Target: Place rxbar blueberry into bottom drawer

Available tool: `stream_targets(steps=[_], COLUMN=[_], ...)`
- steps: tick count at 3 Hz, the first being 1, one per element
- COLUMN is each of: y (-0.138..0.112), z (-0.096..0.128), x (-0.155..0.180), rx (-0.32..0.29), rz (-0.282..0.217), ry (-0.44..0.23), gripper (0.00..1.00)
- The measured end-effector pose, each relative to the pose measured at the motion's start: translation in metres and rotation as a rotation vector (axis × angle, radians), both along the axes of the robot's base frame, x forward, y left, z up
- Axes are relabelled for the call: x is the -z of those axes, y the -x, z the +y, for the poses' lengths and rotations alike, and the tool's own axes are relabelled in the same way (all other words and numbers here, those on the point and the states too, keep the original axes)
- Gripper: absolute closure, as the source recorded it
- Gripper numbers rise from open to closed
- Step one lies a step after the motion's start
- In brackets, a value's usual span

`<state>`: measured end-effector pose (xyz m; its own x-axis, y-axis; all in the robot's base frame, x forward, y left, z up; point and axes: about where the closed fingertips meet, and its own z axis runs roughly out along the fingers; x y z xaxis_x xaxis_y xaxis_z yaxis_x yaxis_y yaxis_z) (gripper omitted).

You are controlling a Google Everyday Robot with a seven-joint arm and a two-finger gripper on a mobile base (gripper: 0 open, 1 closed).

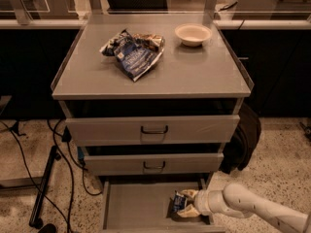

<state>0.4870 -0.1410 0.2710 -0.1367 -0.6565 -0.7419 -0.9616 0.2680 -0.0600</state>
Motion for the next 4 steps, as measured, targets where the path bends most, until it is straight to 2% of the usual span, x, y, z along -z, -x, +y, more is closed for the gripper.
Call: stream_targets(steps=[2, 4], y=[-0.007, -0.024], z=[-0.004, 0.0], x=[0.024, 0.069], rx=[0.013, 0.012], rz=[0.028, 0.06], ry=[0.021, 0.051], gripper=[1.0, 1.0])
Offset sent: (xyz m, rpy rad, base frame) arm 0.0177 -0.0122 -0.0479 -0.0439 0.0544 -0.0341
